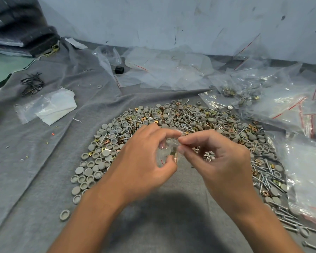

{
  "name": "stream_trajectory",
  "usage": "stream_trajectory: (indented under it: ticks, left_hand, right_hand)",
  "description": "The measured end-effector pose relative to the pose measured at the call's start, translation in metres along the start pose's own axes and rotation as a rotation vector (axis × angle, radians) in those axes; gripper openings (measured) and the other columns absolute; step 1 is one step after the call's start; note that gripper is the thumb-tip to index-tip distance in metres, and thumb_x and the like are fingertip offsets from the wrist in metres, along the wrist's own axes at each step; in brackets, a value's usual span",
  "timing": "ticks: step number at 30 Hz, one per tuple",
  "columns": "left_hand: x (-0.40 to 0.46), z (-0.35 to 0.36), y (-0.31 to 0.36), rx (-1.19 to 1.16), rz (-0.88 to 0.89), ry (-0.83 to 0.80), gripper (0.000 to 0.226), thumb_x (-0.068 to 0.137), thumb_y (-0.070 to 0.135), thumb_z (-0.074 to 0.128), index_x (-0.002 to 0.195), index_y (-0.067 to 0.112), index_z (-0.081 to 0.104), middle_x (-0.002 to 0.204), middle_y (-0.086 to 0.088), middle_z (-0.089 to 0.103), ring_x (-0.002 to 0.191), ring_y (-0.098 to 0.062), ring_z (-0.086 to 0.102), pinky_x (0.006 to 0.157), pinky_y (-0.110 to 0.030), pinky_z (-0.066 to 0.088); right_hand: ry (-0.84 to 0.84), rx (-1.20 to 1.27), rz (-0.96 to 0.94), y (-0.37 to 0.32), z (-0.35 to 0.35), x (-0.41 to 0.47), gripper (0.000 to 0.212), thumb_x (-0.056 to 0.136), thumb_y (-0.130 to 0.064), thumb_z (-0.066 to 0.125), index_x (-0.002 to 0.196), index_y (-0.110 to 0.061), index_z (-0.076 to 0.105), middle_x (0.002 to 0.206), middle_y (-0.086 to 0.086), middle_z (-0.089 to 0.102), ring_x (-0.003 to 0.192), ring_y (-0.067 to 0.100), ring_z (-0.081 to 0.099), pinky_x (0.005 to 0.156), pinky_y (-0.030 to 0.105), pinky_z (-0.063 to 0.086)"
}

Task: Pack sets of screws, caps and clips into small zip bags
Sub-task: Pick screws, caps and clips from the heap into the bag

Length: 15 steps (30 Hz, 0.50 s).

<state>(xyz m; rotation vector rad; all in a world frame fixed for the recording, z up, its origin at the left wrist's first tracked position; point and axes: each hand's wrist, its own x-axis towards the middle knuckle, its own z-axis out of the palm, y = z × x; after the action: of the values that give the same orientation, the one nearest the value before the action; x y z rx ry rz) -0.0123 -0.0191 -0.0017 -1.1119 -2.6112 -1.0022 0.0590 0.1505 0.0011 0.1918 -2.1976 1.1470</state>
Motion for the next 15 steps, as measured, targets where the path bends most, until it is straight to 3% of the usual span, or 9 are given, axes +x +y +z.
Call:
stream_trajectory:
  ticks: [4,7,9,11,13,15]
  left_hand:
    - [0.0,-0.003,-0.002,-0.006,-0.015,0.007,0.044,0.084,0.041,0.056,0.128,0.04,0.057,0.096,0.029,0.045,0.1,0.0,0.048,0.083,-0.007,0.031]
    - [-0.001,-0.004,-0.002,-0.007,-0.02,0.01,0.045,0.084,0.038,0.057,0.129,0.04,0.057,0.095,0.028,0.045,0.099,-0.001,0.048,0.081,-0.007,0.032]
    - [-0.001,-0.006,-0.004,-0.011,-0.018,0.029,0.044,0.085,0.038,0.057,0.129,0.038,0.057,0.095,0.027,0.045,0.098,0.0,0.048,0.081,-0.007,0.032]
    - [0.0,-0.008,-0.006,-0.008,-0.017,0.043,0.045,0.085,0.04,0.054,0.129,0.038,0.057,0.096,0.03,0.046,0.097,0.0,0.049,0.082,-0.007,0.033]
    - [0.0,-0.01,-0.008,-0.014,-0.019,0.055,0.045,0.084,0.04,0.054,0.129,0.039,0.058,0.096,0.033,0.044,0.097,-0.001,0.05,0.082,-0.008,0.033]
    - [0.0,-0.012,-0.011,-0.025,-0.034,0.071,0.044,0.083,0.036,0.058,0.127,0.041,0.059,0.094,0.03,0.045,0.097,-0.004,0.051,0.081,-0.01,0.034]
  right_hand:
    - [0.023,0.05,0.108,0.014,-0.011,0.0,0.013,0.085,-0.021,0.078,0.093,-0.028,0.071,0.086,-0.015,0.071,0.076,0.009,0.069,0.063,0.014,0.051]
    - [-0.16,-0.148,0.225,0.036,-0.006,-0.002,0.021,0.085,-0.022,0.078,0.092,-0.037,0.066,0.084,-0.021,0.068,0.082,-0.002,0.065,0.065,0.006,0.045]
    - [-0.326,-0.325,0.269,0.049,0.002,-0.007,0.022,0.087,-0.03,0.076,0.102,-0.041,0.065,0.095,-0.026,0.063,0.093,-0.007,0.058,0.081,0.012,0.047]
    - [-0.426,-0.464,0.255,0.055,0.012,-0.012,0.03,0.09,-0.043,0.071,0.119,-0.04,0.065,0.109,-0.024,0.057,0.107,-0.001,0.05,0.095,0.025,0.045]
    - [-0.454,-0.562,0.242,0.058,0.02,-0.015,0.044,0.09,-0.055,0.064,0.13,-0.038,0.061,0.114,-0.017,0.054,0.112,0.008,0.044,0.095,0.028,0.041]
    - [-0.461,-0.633,0.24,0.058,0.025,-0.015,0.047,0.089,-0.061,0.06,0.13,-0.038,0.059,0.114,-0.014,0.052,0.11,0.009,0.041,0.091,0.025,0.038]
